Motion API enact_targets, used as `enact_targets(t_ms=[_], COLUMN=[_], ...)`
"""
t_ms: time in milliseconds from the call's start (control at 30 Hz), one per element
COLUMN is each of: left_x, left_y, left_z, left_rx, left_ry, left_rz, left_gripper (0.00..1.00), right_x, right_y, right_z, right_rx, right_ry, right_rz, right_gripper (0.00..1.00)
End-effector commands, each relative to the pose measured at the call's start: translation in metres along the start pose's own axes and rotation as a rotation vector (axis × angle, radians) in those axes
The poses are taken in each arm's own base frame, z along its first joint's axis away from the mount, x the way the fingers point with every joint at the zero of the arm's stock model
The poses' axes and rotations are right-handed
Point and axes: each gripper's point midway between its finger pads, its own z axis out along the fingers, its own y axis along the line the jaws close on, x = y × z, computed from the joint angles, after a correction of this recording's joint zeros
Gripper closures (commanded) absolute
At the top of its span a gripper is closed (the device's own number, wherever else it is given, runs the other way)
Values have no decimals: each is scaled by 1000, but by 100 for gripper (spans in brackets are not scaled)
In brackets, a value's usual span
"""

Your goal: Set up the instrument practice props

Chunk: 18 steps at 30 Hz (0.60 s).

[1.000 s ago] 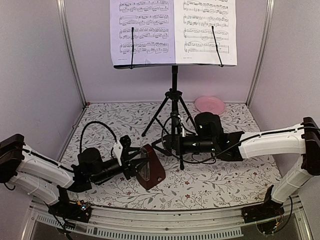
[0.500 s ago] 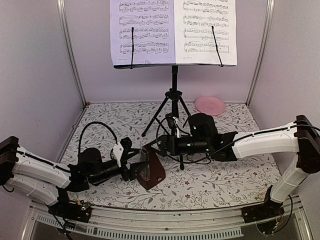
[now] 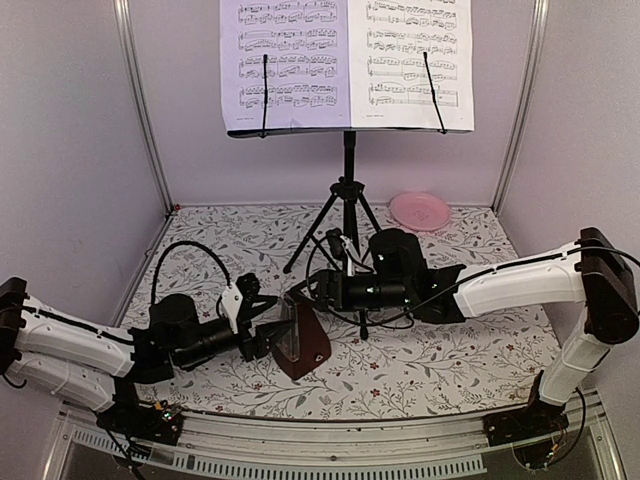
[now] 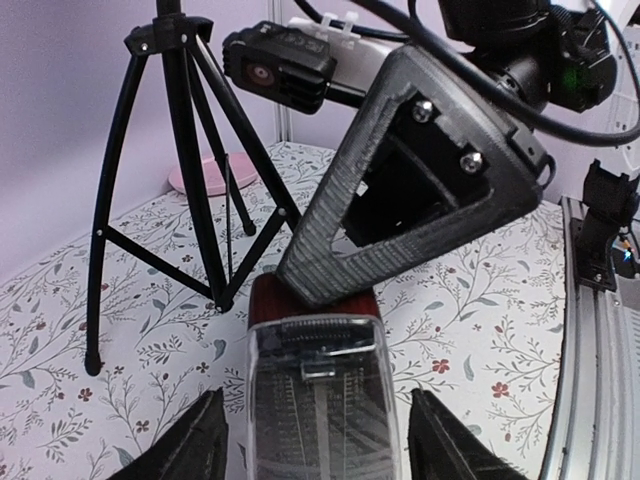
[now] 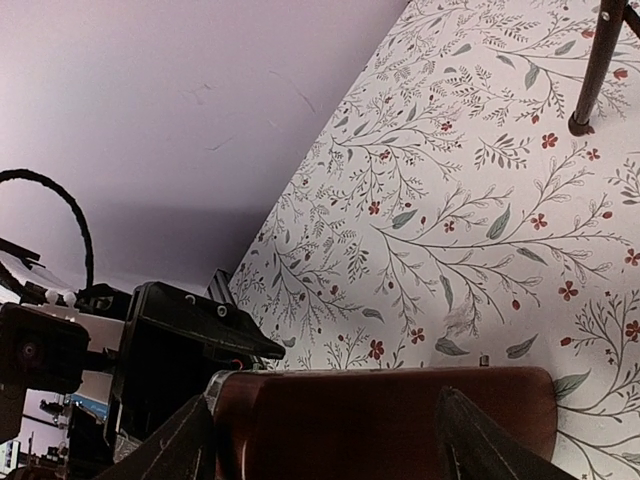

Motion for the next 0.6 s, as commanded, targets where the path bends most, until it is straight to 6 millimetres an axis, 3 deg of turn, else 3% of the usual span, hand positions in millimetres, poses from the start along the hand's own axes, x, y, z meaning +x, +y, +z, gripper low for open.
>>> enact_targets(t_ms=[0,333,467,567], left_x=[-17,-28,-28,-21], left_y=[-6,-6,-7,-5], left_z=[1,11,10,7], left_rx=[18,3,12,4], left_ry=[-35,-26,-28,-9], left_rz=[22,22,13,12], left_gripper=[40,39,54,56], right_x=[15,31,33,35], right_y=[-24,-40,-44,-47], right_z=[6,5,4,4], right_rx=[69,113,127,137], right_ry=[20,55,57,58], right_rz=[29,38,39,37], right_gripper=[26,29,30,30])
